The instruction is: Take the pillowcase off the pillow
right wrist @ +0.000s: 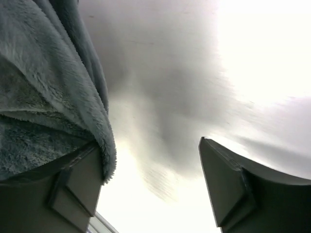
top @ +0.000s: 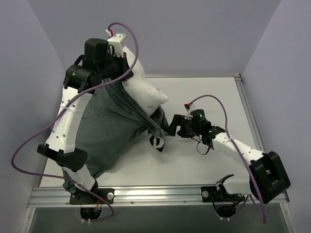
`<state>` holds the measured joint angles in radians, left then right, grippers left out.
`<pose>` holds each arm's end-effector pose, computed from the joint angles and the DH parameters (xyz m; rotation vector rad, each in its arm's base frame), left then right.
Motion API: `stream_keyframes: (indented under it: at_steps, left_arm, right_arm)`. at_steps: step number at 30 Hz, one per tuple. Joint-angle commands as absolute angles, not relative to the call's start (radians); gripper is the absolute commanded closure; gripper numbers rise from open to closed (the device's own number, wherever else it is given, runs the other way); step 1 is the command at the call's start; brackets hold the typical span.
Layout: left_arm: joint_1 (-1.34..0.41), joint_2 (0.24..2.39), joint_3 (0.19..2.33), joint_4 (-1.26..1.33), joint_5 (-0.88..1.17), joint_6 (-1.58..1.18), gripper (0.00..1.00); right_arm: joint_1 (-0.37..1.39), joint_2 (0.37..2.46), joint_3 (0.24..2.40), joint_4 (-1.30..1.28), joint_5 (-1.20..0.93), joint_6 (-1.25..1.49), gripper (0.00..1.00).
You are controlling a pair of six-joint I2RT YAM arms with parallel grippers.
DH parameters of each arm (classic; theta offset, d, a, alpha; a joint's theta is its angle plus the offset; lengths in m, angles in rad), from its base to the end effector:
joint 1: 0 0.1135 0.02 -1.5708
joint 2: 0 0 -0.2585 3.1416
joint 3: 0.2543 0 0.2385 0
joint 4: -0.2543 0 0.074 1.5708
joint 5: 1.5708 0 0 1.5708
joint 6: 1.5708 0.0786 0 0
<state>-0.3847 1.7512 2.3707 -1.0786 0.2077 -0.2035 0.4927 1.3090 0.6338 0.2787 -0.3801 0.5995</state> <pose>0.3228 -0.1482 0.4838 0.3199 2.0436 -0.5776 0.2561 0.1706 0.2090 -0.1552 2.0957 1.0631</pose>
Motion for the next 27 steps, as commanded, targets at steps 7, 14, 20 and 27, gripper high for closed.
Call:
stream_keyframes:
  at_steps: [7,14,20,27]
  left_arm:
    - [-0.521,1.693,2.094,-0.793,0.087,-0.121,0.98]
    - [-0.592,1.723,2.108,-0.785,0.09,-0.124,0.98]
    - [-0.597,1.747,2.135,-0.801,0.117,-0.143,0.98]
    - [-0.626,1.767,2.126,-0.79,0.109,-0.14,0.98]
  right_arm:
    - [0.474,1.009,1.029,-0.429,-0.146,0.344,0.12]
    - [0.479,1.153,1.232,-0.375,-0.271,0.337,0.12]
    - [0.567,1.252,1.241,-0.065,-0.318,0.488,0.09]
    - [0.653,1.445,1.374,-0.052,-0.374,0.419,0.02]
